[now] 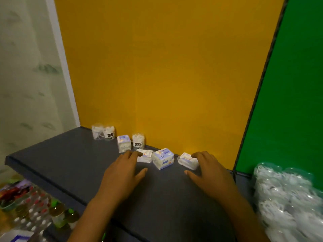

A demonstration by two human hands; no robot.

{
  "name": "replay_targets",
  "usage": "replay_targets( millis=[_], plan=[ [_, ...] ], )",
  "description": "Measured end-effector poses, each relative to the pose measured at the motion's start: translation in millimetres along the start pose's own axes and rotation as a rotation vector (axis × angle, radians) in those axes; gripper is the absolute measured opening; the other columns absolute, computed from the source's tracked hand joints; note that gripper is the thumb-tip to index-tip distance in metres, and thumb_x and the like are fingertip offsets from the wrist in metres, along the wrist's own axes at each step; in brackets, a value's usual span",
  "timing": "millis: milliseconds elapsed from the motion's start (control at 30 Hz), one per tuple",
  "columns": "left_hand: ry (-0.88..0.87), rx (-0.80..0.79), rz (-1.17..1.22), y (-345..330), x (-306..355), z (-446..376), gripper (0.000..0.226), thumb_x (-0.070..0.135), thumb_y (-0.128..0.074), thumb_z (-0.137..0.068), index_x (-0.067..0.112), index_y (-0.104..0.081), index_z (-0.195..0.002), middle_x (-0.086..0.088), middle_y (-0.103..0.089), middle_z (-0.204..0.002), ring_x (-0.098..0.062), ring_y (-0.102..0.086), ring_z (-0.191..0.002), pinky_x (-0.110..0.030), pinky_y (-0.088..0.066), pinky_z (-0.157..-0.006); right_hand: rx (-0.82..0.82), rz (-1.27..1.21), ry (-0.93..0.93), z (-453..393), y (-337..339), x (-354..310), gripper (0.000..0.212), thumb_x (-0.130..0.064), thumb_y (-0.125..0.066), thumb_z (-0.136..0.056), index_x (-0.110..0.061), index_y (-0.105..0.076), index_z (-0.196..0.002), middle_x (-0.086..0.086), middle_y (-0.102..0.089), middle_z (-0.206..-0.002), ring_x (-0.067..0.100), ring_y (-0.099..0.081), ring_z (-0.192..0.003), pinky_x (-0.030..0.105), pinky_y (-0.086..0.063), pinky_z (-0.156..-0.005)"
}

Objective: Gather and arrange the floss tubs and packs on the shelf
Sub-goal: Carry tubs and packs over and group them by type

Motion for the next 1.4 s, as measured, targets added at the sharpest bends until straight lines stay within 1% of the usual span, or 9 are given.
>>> replay_targets(
  millis=[400,667,800,900,967,1100,1167,1300,1400],
  plan=[
    [-0.234,-0.070,0.212,-52.3,-24.8,-132.5,0.048,0.044,-0.057,-0.090,0.029,-0.043,-0.133,0.004,-0.046,-0.137,-0.016,-0.051,-0.118,-0.033,-0.048,-0.091,0.116,0.096,-0.223,-50.9,-21.3,7.6,0.055,-0.054,-0.058,-0.089,-0.029,-0.041,-0.135,-0.007,-0.045,-0.137,0.015,-0.046,-0.123,0.029,-0.045,-0.089],
    [-0.379,-0.485,0.432,-115.7,-10.9,-173.0,0.048,0.040,-0.064,-0.087,0.025,-0.048,-0.130,0.002,-0.053,-0.133,-0.013,-0.053,-0.115,-0.030,-0.047,-0.095,0.137,0.134,-0.371,-64.5,-37.0,20.0,0.049,-0.050,-0.058,-0.090,-0.025,-0.046,-0.130,-0.002,-0.051,-0.128,0.020,-0.050,-0.117,0.033,-0.046,-0.082],
    [-0.430,-0.619,0.502,-133.3,-2.7,-175.7,0.045,0.037,-0.063,-0.088,0.021,-0.051,-0.129,0.002,-0.062,-0.118,-0.008,-0.058,-0.093,-0.017,-0.048,-0.075,0.141,0.144,-0.397,-69.6,-42.6,22.9,0.044,-0.048,-0.058,-0.090,-0.026,-0.048,-0.126,-0.001,-0.052,-0.123,0.021,-0.051,-0.114,0.033,-0.045,-0.080],
    [-0.452,-0.615,0.532,-138.8,-3.4,-176.5,0.032,0.036,-0.062,-0.089,0.025,-0.056,-0.118,0.002,-0.066,-0.107,-0.006,-0.063,-0.082,-0.023,-0.054,-0.071,0.139,0.130,-0.418,-70.6,-49.7,25.3,0.043,-0.047,-0.058,-0.090,-0.026,-0.049,-0.127,-0.002,-0.052,-0.124,0.020,-0.050,-0.114,0.031,-0.042,-0.079],
    [-0.443,-0.596,0.556,-141.2,-6.1,-176.9,0.030,0.037,-0.063,-0.088,0.025,-0.057,-0.114,0.002,-0.066,-0.105,-0.010,-0.065,-0.084,-0.032,-0.057,-0.075,0.149,0.112,-0.425,-71.0,-53.3,26.1,0.042,-0.047,-0.058,-0.090,-0.027,-0.049,-0.125,-0.003,-0.053,-0.123,0.019,-0.051,-0.113,0.030,-0.041,-0.078],
    [-0.383,-0.569,0.678,-142.4,-15.0,-178.5,0.029,0.037,-0.069,-0.083,0.024,-0.059,-0.108,0.002,-0.067,-0.100,-0.012,-0.067,-0.086,-0.037,-0.058,-0.075,0.177,0.108,-0.411,-73.7,-58.1,25.2,0.038,-0.045,-0.059,-0.089,-0.026,-0.051,-0.121,-0.003,-0.054,-0.119,0.020,-0.052,-0.111,0.028,-0.036,-0.074],
    [-0.358,-0.563,0.737,-141.1,-17.3,-179.3,0.028,0.035,-0.072,-0.081,0.026,-0.059,-0.104,0.003,-0.066,-0.098,-0.011,-0.067,-0.085,-0.036,-0.059,-0.073,0.192,0.116,-0.405,-73.5,-58.7,24.3,0.036,-0.045,-0.059,-0.089,-0.028,-0.051,-0.119,-0.004,-0.054,-0.117,0.019,-0.052,-0.109,0.028,-0.035,-0.073],
    [-0.409,-0.554,0.733,-136.6,-13.7,-176.9,0.040,0.033,-0.072,-0.081,0.020,-0.061,-0.117,0.003,-0.060,-0.106,-0.011,-0.064,-0.090,-0.026,-0.057,-0.073,0.212,0.072,-0.404,-70.3,-58.6,27.1,0.033,-0.043,-0.059,-0.088,-0.028,-0.052,-0.116,-0.005,-0.055,-0.115,0.016,-0.053,-0.106,0.032,-0.043,-0.075],
    [-0.388,-0.566,0.769,-134.9,-14.3,-175.3,0.031,0.030,-0.074,-0.079,0.021,-0.064,-0.107,0.001,-0.057,-0.106,-0.014,-0.065,-0.090,-0.029,-0.059,-0.073,0.223,0.062,-0.406,-65.6,-56.8,31.2,0.031,-0.043,-0.059,-0.089,-0.028,-0.052,-0.115,-0.006,-0.055,-0.113,0.015,-0.053,-0.102,0.037,-0.050,-0.077]
  ],
)
Point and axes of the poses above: each hand's wrist, its own z-axis away from the middle knuckle, its own y-axis out of the back of the hand, x = y × z, the point moved 6 cm from there along -z, towards the middle knuckle
